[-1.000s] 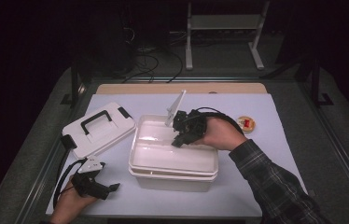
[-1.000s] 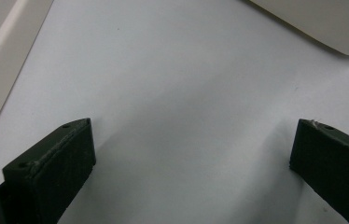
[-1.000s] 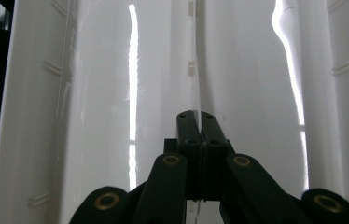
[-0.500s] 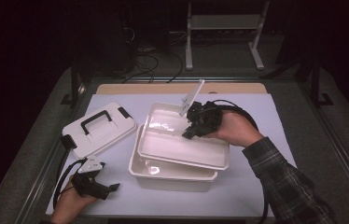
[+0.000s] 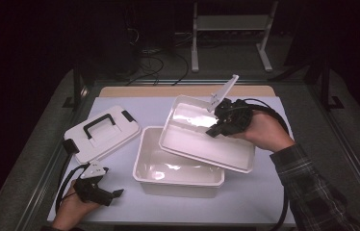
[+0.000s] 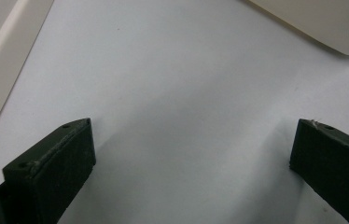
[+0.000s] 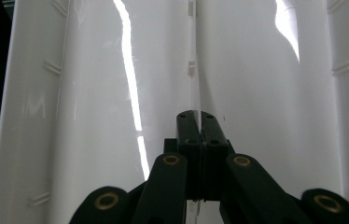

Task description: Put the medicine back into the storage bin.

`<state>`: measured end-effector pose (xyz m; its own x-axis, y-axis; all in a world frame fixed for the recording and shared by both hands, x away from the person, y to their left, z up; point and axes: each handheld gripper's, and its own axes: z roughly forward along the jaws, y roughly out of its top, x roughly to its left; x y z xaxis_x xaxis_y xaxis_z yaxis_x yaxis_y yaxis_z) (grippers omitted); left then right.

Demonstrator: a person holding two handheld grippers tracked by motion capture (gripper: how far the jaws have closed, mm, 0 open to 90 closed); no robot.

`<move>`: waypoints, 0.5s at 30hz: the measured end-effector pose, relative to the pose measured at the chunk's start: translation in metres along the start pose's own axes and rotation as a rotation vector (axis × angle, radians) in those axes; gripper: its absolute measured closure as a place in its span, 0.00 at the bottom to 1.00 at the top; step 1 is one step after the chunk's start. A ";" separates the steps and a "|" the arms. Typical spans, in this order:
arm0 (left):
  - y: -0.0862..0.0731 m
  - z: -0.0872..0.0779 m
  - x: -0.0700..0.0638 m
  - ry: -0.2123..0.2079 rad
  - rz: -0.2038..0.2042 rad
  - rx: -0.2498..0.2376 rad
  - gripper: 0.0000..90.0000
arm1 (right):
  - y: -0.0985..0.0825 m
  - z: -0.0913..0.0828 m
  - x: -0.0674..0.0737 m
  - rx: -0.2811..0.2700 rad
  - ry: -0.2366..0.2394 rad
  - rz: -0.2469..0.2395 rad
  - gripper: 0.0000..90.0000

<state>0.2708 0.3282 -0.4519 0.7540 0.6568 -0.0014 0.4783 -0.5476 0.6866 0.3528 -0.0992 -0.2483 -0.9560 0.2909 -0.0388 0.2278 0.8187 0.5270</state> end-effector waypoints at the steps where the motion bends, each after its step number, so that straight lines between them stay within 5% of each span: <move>1: 0.000 0.000 0.000 0.000 0.000 0.000 0.00 | -0.004 -0.003 -0.001 0.001 -0.007 0.008 0.99; 15: 0.000 0.000 0.000 0.001 -0.001 -0.002 0.00 | -0.049 -0.028 -0.012 0.002 -0.067 0.123 0.99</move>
<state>0.2707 0.3282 -0.4520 0.7533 0.6576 -0.0013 0.4780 -0.5463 0.6878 0.3484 -0.1564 -0.2501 -0.9060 0.4221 -0.0309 0.3433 0.7757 0.5296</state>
